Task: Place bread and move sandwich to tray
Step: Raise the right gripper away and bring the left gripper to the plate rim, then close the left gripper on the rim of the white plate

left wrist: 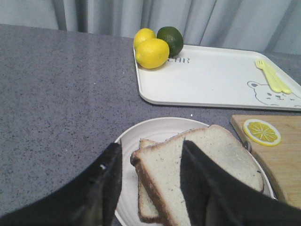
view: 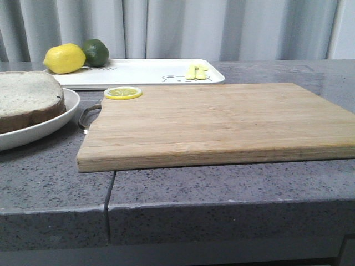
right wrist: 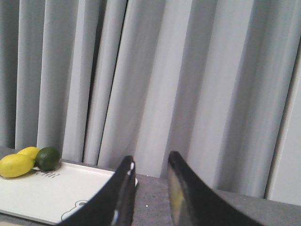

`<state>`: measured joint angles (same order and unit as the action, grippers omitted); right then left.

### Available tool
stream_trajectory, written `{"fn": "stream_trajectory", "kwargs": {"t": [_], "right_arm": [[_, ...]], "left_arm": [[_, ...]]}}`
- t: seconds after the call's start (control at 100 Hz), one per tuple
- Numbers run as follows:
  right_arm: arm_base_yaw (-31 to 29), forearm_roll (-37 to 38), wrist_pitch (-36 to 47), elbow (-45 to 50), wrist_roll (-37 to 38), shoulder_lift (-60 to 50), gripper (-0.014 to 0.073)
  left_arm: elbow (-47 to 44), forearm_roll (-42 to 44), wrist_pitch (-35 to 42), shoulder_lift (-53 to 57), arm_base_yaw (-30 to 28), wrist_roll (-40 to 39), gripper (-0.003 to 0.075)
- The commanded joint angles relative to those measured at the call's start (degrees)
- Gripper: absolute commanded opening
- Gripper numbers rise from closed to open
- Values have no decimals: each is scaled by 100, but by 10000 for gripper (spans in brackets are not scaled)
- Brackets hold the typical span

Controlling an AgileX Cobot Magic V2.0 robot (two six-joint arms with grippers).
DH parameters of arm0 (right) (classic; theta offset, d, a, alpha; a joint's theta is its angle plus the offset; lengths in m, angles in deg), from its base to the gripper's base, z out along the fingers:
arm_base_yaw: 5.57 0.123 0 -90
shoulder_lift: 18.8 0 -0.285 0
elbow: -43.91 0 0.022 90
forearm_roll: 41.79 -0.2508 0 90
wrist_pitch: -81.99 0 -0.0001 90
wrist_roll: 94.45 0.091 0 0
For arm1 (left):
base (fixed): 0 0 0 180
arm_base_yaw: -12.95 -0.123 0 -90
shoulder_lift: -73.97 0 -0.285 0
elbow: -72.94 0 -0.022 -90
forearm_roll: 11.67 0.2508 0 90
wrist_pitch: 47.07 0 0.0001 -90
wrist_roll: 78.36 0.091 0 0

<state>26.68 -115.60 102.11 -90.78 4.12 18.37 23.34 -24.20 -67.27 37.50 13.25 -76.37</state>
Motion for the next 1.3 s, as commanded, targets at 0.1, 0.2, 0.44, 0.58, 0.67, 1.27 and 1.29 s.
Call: {"fn": "stream_trajectory", "kwargs": {"t": [0.1,0.2,0.44,0.58,0.67,1.27,1.29], "right_arm": [[-33,79,49,226,-77,-238,204],[-33,-8,49,246,-77,-228,204],[-28,-36,44,246,-77,-228,204],[-28,-47,29,246,-77,-228,204],[-28,-47,24,246,-77,-228,204],[-28,-181,25,246,-77,-228,204],[-28,-181,25,246,-77,-228,204]], "left_arm": [[206,3,-109,-55,-358,-199,274],[206,3,-450,-69,-724,-428,274],[206,-417,-908,-606,-1347,-642,274],[250,-709,-897,-1126,-1345,-642,275],[322,-759,-824,-1435,-1345,-642,275],[931,-870,-740,-2775,-1345,-554,274],[930,-870,-740,-2796,-1345,-543,274]]}}
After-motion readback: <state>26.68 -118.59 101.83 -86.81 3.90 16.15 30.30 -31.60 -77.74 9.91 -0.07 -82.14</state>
